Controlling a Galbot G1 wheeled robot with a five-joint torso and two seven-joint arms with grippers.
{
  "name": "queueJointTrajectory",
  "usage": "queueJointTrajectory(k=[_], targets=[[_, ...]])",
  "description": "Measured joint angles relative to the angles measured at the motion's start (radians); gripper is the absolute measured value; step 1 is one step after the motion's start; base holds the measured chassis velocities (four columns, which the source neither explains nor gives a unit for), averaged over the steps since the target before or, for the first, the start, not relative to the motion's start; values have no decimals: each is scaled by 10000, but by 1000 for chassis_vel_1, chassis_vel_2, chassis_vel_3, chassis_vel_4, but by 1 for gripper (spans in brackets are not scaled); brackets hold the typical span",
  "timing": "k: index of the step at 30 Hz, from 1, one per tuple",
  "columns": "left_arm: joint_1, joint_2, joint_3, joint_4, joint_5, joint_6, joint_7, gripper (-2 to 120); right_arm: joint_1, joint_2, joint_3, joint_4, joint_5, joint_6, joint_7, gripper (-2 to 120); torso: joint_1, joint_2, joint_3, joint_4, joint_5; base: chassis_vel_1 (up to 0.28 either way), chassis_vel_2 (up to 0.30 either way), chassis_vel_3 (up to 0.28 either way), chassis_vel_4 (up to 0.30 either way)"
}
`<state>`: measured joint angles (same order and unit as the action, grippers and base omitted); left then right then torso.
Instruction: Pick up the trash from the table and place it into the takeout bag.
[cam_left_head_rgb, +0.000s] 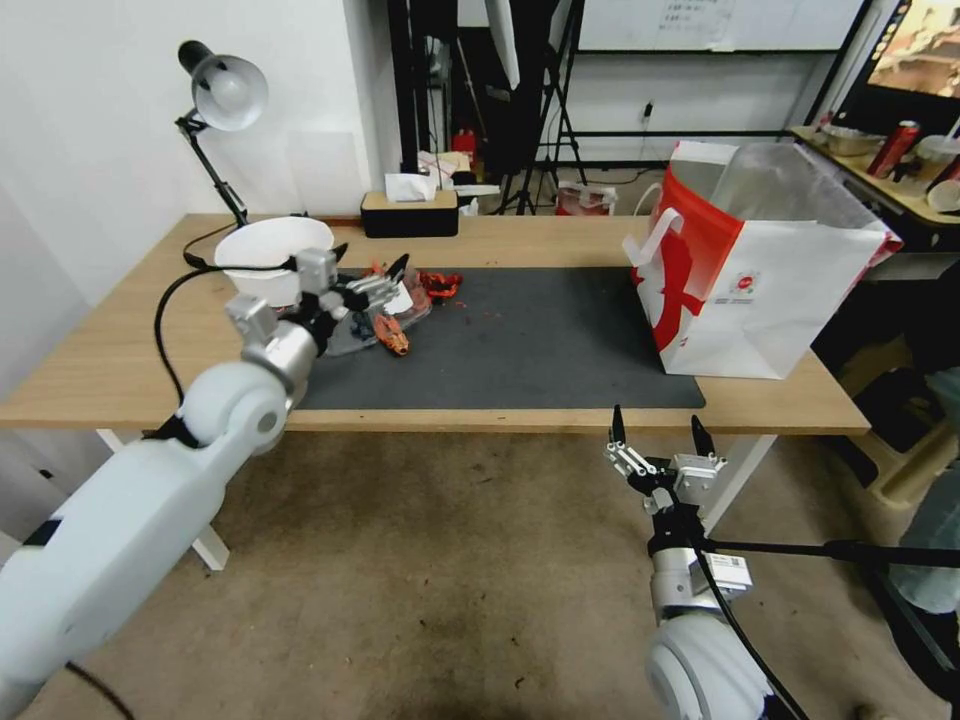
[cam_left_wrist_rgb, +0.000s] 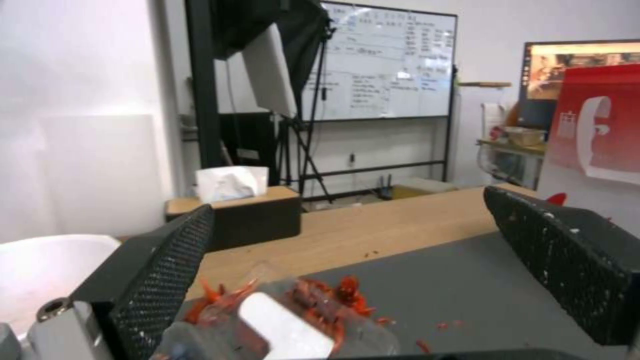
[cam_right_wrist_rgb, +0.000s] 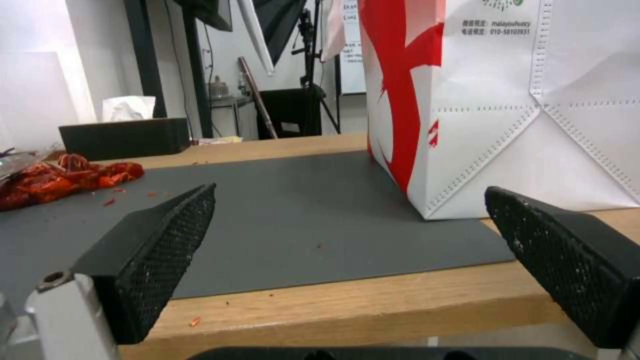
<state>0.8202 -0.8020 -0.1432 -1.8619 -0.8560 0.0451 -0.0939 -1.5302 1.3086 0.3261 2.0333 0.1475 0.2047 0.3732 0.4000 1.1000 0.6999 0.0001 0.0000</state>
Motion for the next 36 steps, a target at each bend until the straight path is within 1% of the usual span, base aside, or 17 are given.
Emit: queueJointTrajectory(k=[2, 3, 6, 8, 10, 11, 12, 15, 16, 18, 22, 24, 25, 28, 29, 32, 36], targets=[[844, -150, -644, -316, 518, -146, -101, 100, 3, -2, -3, -12, -13, 5, -1, 100, 0, -1, 0, -4, -2, 0, 0, 0, 0], [844, -150, -644, -316, 518, -146, -101, 100, 3, -2, -3, -12, -13, 5, -1, 100, 0, -1, 0, -4, -2, 0, 0, 0, 0], [1737, -400, -1348, -626, 1062, -204, -177, 100, 18, -10, -5, -40, -19, 18, -4, 100, 0, 0, 0, 0, 0, 0, 0, 0, 0], [1937, -473, -1471, -672, 1233, -231, -191, 100, 17, -10, -5, -47, -23, 24, -5, 100, 0, 0, 0, 0, 0, 0, 0, 0, 0], [2547, -745, -1882, -778, 1878, -406, -186, 100, -22, 29, 15, -48, -64, 44, -3, 100, 0, 0, 0, -8, 0, 0, 0, 0, 0], [2849, -849, -2091, -838, 2085, -455, -162, 100, -28, 34, 16, -45, -69, 46, -1, 100, 0, 0, 0, -7, 0, 0, 0, 0, 0], [2849, -849, -2091, -838, 2085, -455, -162, 100, -28, 34, 16, -45, -69, 46, -1, 100, 0, 0, 0, -7, 0, 0, 0, 0, 0], [4020, -1217, -2805, -1274, 2444, -480, -143, 100, -21, -4, 12, -24, -72, 47, -2, 100, -1, 1, 0, 2, 0, 0, 0, 0, 0], [4020, -1217, -2805, -1274, 2444, -480, -143, 100, -21, -4, 12, -24, -72, 47, -2, 100, -1, 1, 0, 2, 0, 0, 0, 0, 0], [4722, -1585, -3288, -1493, 2783, -551, -75, 100, 6, -11, 0, -48, -74, 53, -5, 100, -1, 0, -1, -2, 0, 0, 0, 0, 0], [5231, -1865, -3640, -1593, 3009, -692, -4, 100, 15, -7, -41, -66, -74, 58, -6, 100, 0, 0, 1, -2, 0, 0, 0, 0, 0], [5748, -2161, -4002, -1677, 3207, -908, 66, 100, 27, -2, -79, -83, -75, 62, -8, 100, 0, 0, 0, -2, 1, 0, 0, 0, 0], [5748, -2161, -4002, -1677, 3207, -908, 66, 100, 27, -2, -79, -83, -75, 62, -8, 100, 0, 0, 0, -2, 1, 0, 0, 0, 0], [6351, -2676, -4455, -1695, 3674, -1347, 247, 100, 48, 0, -105, -90, -74, 71, -4, 100, 0, 1, 0, -1, 0, 0, 0, 0, 0], [6351, -2676, -4455, -1695, 3674, -1347, 247, 100, 48, 0, -105, -90, -74, 71, -4, 100, 0, 1, 0, -1, 0, 0, 0, 0, 0], [6869, -3043, -4764, -1727, 3868, -1660, 341, 100, 51, -14, -139, -90, -64, 74, 0, 100, -1, 1, 0, -2, 0, 0, 0, 0, 0], [7090, -3144, -4894, -1727, 3908, -1833, 430, 100, 56, -22, -154, -93, -60, 76, 0, 100, -1, 0, 0, 1, 1, 0, 0, 0, 0]])
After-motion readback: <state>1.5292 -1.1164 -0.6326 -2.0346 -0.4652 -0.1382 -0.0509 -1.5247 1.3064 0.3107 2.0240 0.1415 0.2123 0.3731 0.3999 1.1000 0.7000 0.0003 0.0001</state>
